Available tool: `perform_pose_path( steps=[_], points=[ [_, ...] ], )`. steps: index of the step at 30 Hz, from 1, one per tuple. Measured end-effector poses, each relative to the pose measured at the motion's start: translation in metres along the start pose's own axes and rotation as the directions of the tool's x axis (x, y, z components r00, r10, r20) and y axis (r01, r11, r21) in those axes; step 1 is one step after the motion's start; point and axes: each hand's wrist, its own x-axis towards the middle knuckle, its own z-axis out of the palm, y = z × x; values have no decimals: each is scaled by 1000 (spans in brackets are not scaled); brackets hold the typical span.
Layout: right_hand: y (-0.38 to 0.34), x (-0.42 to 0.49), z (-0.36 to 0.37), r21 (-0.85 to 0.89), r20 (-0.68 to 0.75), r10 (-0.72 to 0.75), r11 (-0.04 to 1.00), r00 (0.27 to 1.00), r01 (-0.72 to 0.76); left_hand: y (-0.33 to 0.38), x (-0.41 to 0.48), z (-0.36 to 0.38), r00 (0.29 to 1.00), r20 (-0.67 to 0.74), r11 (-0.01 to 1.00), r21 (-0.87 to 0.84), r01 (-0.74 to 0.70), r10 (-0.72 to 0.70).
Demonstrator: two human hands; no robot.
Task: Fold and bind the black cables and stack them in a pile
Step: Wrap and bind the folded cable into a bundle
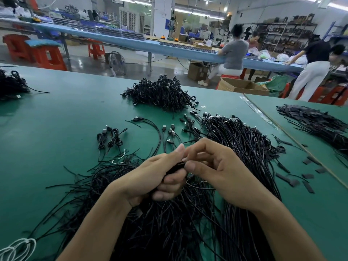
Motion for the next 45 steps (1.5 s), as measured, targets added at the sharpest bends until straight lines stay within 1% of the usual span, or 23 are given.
perform_pose_path(
  steps=[2, 4, 7, 10, 11, 12, 13, 15, 16, 18, 20, 22, 23, 24, 25, 27, 29, 31, 34, 38, 40, 42, 45],
  points=[
    [0, 0, -1, 56, 43, -5, 998, 999, 2, -2, -1, -2, 999, 54, 999, -52, -1, 4],
    [1, -1, -1, 28, 42, 13, 1000, 999, -15, -2, 0, -1, 1000, 22, 1000, -28, 11, -10],
    [4, -1, 0, -81, -12, 33, 996, 999, -33, -3, 7, 6, 989, -149, 999, 51, 10, -3],
    [5, -1, 2, -149, -89, 25, 988, 996, -38, -9, 16, 10, 935, -341, 974, 225, -20, 98],
    [5, -1, 4, -167, -109, 19, 985, 994, -37, -11, 17, 10, 923, -368, 974, 227, -28, 112],
    [5, 0, 6, -186, -137, 8, 982, 991, -33, -11, 18, 11, 919, -381, 984, 175, -35, 101],
    [4, 0, 9, -206, -166, -14, 978, 986, -20, -11, 19, 11, 933, -353, 996, 72, -48, 70],
    [2, 3, 14, -266, -217, -92, 963, 972, 31, -7, 18, 12, 980, -197, 986, -163, -35, 3],
    [1, 5, 16, -301, -234, -132, 952, 963, 58, -6, 16, 12, 991, -133, 975, -224, -7, -23],
    [1, 8, 21, -297, -251, -150, 952, 956, 72, -8, 17, 10, 989, -124, 978, -202, 56, -83],
    [5, 10, 21, -282, -274, -131, 958, 953, 51, -12, 18, 7, 961, -248, 989, -111, 94, -120],
    [11, 10, 17, -311, -328, -99, 950, 939, -9, -14, 18, 1, 914, -399, 997, -36, 65, -74],
    [14, 8, 14, -301, -347, -60, 952, 936, -50, -15, 18, -3, 892, -450, 999, -38, 18, -33],
    [18, 6, 12, -288, -338, -6, 953, 941, -97, -14, 18, -6, 869, -495, 997, -63, -45, 8],
    [21, 3, 11, -298, -284, 58, 943, 957, -145, -13, 18, -9, 841, -539, 988, -101, -115, 43],
    [27, -3, 19, -454, -55, 176, 872, 983, -182, -12, 19, -12, 784, -614, 958, -165, -235, 87],
    [30, -7, 34, -623, 159, 230, 778, 960, -83, -12, 19, -13, 742, -658, 937, -163, -309, 130],
    [34, -7, 49, -695, 265, 215, 718, 940, 32, -12, 18, -14, 716, -678, 930, -132, -342, 167],
    [41, -5, 64, -733, 313, 146, 665, 938, 141, -8, 15, -15, 688, -699, 925, -104, -366, 194],
    [45, -7, 70, -720, 338, 95, 667, 936, 192, -6, 13, -13, 655, -727, 917, -90, -388, 206],
    [45, -8, 70, -715, 350, 66, 663, 934, 221, -6, 13, -12, 666, -726, 914, -135, -383, 172],
    [44, -8, 69, -712, 354, 34, 658, 935, 246, -6, 13, -12, 696, -702, 910, -177, -374, 150],
    [42, -9, 67, -664, 328, 15, 715, 945, 219, -5, 14, -10, 717, -681, 913, -181, -365, 151]
  ],
)
